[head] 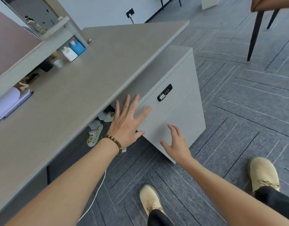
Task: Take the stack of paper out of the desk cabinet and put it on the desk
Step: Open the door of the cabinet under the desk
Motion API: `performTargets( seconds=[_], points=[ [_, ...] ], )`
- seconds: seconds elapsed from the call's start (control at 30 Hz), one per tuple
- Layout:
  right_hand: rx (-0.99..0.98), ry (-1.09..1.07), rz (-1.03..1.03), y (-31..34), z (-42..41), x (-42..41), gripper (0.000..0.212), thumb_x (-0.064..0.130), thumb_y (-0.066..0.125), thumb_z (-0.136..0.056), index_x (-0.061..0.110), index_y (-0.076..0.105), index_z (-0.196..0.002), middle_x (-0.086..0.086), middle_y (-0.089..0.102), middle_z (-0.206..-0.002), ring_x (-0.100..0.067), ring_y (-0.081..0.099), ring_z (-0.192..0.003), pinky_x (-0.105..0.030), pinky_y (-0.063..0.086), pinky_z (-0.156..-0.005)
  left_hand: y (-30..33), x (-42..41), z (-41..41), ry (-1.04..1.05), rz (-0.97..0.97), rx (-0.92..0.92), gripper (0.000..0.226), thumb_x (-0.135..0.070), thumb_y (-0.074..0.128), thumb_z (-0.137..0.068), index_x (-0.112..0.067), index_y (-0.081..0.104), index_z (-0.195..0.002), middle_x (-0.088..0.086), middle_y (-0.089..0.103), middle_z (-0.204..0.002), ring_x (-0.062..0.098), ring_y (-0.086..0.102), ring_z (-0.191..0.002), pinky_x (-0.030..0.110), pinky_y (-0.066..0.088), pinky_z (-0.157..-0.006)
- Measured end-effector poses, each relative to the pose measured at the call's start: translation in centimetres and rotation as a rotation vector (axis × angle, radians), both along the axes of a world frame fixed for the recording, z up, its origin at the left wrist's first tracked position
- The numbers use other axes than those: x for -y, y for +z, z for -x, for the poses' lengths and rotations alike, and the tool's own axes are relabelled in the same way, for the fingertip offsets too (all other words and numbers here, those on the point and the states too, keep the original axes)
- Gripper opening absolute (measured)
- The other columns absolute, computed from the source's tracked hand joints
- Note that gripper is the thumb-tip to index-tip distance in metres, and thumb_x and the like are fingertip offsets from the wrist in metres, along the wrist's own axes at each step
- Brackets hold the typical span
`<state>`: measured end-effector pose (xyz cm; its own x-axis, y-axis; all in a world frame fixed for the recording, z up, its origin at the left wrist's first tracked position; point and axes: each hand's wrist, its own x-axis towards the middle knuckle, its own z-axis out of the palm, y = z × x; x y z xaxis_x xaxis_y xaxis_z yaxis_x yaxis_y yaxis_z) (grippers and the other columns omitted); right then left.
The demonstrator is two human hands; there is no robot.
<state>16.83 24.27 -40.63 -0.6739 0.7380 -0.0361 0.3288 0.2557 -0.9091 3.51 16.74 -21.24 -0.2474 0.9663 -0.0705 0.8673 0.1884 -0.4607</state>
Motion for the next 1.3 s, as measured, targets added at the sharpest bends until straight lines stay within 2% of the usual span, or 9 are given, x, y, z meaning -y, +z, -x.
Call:
performTargets(
  seconds=[0.2,0.33,0.53,0.67,0.9,1.1,1.17,1.23,1.3],
  points=[
    [-0.068,-0.026,0.079,-1.9,3.4,2.3,0.116,0.053,0.074,-0.078,0.036,-0.010,-0.156,-0.003,-0.005,-0.168,-0.025,0.011,-0.154,-0.050,0.037,-0.109,-0.1,-0.9,0.7,-0.038,0.103,-0.051,0.111,-0.044,0.081,-0.072,-0.038,0.007,-0.154,0.023,-0.017,-0.161,0.048,-0.008,-0.148,0.067,0.015,-0.116],
    [-0.049,-0.071,0.040,-2.4,5.9,3.5,0.131,0.055,0.077,-0.073,0.032,-0.023,-0.154,-0.016,-0.013,-0.167,-0.030,-0.004,-0.156,-0.049,0.023,-0.122,-0.7,-1.0,0.7,-0.030,0.106,-0.108,0.118,-0.042,0.084,-0.069,-0.037,0.003,-0.155,0.024,-0.020,-0.159,0.048,-0.006,-0.148,0.067,0.019,-0.115],
    [-0.012,-0.199,-0.026,-2.7,7.8,3.4,0.132,0.055,0.080,-0.069,0.021,-0.012,-0.158,-0.020,-0.008,-0.165,-0.038,0.003,-0.154,-0.060,0.021,-0.120,-1.4,-1.0,1.1,-0.038,0.027,-0.153,0.117,-0.039,0.087,-0.067,-0.030,0.011,-0.156,0.019,-0.015,-0.160,0.044,0.004,-0.149,0.062,0.023,-0.117],
    [0.011,-0.208,-0.082,-2.9,8.0,2.3,0.135,0.057,0.080,-0.064,0.015,-0.009,-0.157,-0.021,-0.006,-0.164,-0.037,0.003,-0.153,-0.061,0.015,-0.121,-1.5,-1.0,1.4,-0.046,0.011,-0.160,0.119,-0.040,0.089,-0.064,-0.031,0.014,-0.156,0.017,-0.011,-0.161,0.044,0.007,-0.149,0.061,0.023,-0.117],
    [0.001,-0.225,-0.116,-3.3,7.5,2.1,0.138,0.056,0.077,-0.053,0.018,-0.003,-0.159,-0.017,0.003,-0.163,-0.033,0.010,-0.151,-0.058,0.025,-0.119,-1.6,-1.0,1.5,-0.041,0.003,-0.164,0.119,-0.040,0.089,-0.063,-0.032,0.015,-0.156,0.017,-0.009,-0.162,0.043,0.007,-0.150,0.060,0.020,-0.117],
    [0.074,-0.140,-0.214,-3.6,3.4,1.4,0.140,0.068,0.071,-0.052,0.015,-0.003,-0.159,-0.020,0.008,-0.163,-0.033,0.013,-0.150,-0.059,0.025,-0.119,-1.4,-1.1,1.1,0.011,0.010,-0.117,0.119,-0.039,0.089,-0.063,-0.036,0.014,-0.156,0.014,-0.008,-0.164,0.039,0.003,-0.151,0.058,0.017,-0.119],
    [0.089,-0.072,-0.325,-3.3,1.4,0.4,0.138,0.067,0.068,-0.053,0.015,-0.001,-0.160,-0.022,0.003,-0.165,-0.037,0.006,-0.153,-0.060,0.019,-0.120,-1.1,-1.1,0.8,0.035,0.013,-0.094,0.119,-0.039,0.088,-0.065,-0.038,0.011,-0.155,0.012,-0.011,-0.165,0.037,-0.001,-0.152,0.055,0.014,-0.120],
    [0.091,0.035,-0.482,-2.5,-0.7,-0.8,0.131,0.067,0.066,-0.054,0.021,0.005,-0.161,-0.021,0.000,-0.167,-0.039,-0.002,-0.155,-0.062,0.012,-0.120,-0.6,-1.1,0.4,0.061,0.033,-0.073,0.119,-0.043,0.085,-0.067,-0.040,0.006,-0.155,0.009,-0.018,-0.165,0.034,-0.007,-0.152,0.052,0.007,-0.120],
    [0.104,0.147,-0.598,-2.3,-2.6,-1.9,0.119,0.067,0.064,-0.057,0.024,0.021,-0.159,-0.016,0.005,-0.168,-0.040,-0.003,-0.154,-0.066,0.015,-0.118,-0.5,-1.1,0.4,0.085,0.064,-0.049,0.119,-0.048,0.083,-0.068,-0.041,0.002,-0.155,0.005,-0.025,-0.163,0.031,-0.014,-0.151,0.048,-0.001,-0.119]
  ],
)
